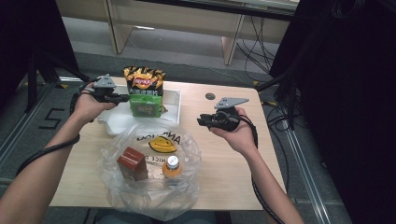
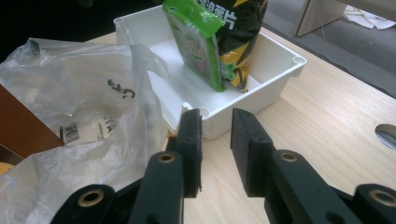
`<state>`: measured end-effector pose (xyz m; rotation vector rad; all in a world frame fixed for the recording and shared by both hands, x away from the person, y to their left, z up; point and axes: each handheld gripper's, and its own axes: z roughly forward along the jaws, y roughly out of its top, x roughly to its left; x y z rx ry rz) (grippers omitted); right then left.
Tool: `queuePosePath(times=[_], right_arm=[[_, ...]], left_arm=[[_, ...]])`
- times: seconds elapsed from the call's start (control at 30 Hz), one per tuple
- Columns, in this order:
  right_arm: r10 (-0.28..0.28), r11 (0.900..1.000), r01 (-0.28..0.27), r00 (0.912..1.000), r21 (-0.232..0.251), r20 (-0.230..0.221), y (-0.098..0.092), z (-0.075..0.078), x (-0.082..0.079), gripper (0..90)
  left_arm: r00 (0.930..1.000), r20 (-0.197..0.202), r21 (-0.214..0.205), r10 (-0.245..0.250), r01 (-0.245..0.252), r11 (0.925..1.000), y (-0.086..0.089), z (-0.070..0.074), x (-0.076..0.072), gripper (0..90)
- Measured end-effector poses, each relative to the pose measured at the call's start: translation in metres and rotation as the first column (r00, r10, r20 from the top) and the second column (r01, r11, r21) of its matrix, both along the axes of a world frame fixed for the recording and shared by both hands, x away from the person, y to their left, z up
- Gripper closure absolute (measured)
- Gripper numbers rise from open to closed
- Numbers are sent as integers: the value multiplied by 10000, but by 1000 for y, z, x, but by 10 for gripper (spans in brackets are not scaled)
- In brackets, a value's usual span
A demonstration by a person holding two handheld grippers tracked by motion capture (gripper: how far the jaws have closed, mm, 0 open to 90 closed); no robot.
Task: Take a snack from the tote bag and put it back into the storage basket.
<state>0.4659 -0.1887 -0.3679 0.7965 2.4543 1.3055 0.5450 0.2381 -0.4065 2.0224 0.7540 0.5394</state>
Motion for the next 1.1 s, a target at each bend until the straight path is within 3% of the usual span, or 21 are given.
queuePosePath(times=[0.13,0.23,0.27,0.33,0.47,0.53,0.73,0.83,0.87,0.9,0.97,1.1], right_arm=[[25,10000,-25,9998,-12,199,0,0,1,741],[23,10000,-23,9998,-10,191,0,0,1,741],[19,10000,-19,9998,-9,201,0,0,1,741],[15,10000,-14,9998,-47,201,-1,0,1,741],[70,10000,-71,9992,21,405,0,-1,1,741],[99,9999,-98,9996,-45,250,-1,-1,1,741],[137,9999,-137,9996,-31,226,-2,-1,2,740],[52,10000,-52,9999,-36,158,-2,-1,1,738],[53,10000,-53,9999,-11,144,-2,-1,1,739],[55,10000,-55,9999,5,145,-2,-1,1,739],[17,10000,-17,9999,-45,111,-2,-2,2,736],[-38,10000,37,9999,62,130,-1,-4,1,732]], left_arm=[[9999,-83,-199,89,-90,9998,-3,5,3,900],[9988,-284,-726,399,-418,9965,-6,6,6,900],[9984,-245,-709,516,-532,9961,-7,7,8,900],[9971,-230,-226,719,-725,9971,-7,9,11,900],[9919,-481,-58,1178,-1182,9930,-5,8,19,900],[9893,-571,-59,1340,-1345,9909,-5,7,23,900],[9809,-326,313,1919,-1909,9811,-11,5,31,899],[9820,-284,803,1866,-1839,9797,-13,4,33,899],[9804,-256,781,1954,-1929,9781,-15,3,34,898],[9809,-246,1200,1929,-1886,9747,-15,4,34,899],[9801,-199,1452,1973,-1924,9705,-16,3,35,898],[9781,-102,1288,2079,-2049,9703,-17,2,35,897]])
